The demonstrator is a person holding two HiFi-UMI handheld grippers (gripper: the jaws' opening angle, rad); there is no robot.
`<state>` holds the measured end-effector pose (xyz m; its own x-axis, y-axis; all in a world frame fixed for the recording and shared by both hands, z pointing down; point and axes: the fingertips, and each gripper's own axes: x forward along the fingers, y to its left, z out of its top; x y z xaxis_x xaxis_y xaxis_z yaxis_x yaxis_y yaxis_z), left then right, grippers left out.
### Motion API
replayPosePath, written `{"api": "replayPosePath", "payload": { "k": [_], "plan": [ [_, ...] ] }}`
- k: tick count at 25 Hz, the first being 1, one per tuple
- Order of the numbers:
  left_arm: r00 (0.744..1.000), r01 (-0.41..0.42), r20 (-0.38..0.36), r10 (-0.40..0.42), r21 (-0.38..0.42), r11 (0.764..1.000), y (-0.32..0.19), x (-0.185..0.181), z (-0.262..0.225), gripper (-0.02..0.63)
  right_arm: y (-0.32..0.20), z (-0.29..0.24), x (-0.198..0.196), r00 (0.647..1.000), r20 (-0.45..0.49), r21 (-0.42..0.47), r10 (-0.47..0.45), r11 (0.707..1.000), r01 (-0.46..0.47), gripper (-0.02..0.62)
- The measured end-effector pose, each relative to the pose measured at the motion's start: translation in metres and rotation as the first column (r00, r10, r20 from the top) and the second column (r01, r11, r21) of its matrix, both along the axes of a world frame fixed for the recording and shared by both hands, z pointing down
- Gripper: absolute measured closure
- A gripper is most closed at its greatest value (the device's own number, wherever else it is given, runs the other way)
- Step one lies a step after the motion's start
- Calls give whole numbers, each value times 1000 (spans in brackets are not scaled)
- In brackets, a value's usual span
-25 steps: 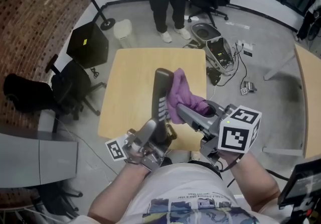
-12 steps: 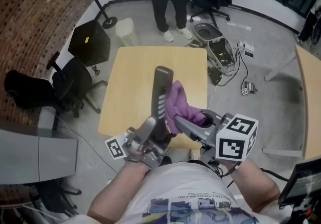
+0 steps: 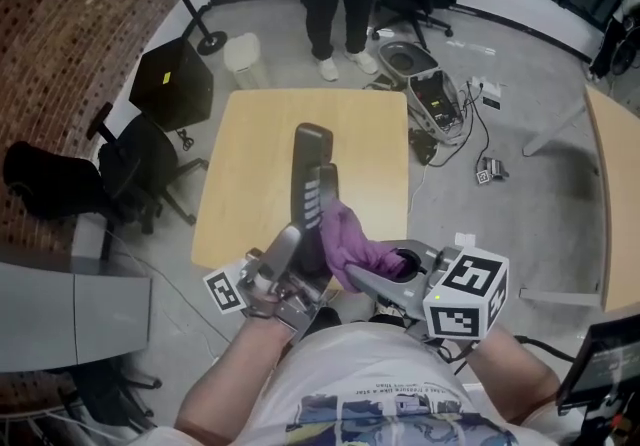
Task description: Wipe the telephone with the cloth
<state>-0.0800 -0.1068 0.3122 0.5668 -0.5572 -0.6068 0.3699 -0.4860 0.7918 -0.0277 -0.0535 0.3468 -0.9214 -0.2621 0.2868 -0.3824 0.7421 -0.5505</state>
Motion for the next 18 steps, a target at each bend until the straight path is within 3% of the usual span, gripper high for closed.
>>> {"api": "replayPosePath", "payload": {
  "k": [5,11,18],
  "plan": [
    [1000,-6,-14,6,-4,1000,0,3,2,359,-13,-8,18,999,-11,13,53,999,-53,511],
    [1000,-21,-17,21,-8,1000,2,-2,6,359,-58,-39,24,979,60,44,197,979,-200,511],
    [999,-49,-9,49,-23,999,10,0,15,359,-90,-63,14,954,138,54,268,959,-277,511]
  ]
}}
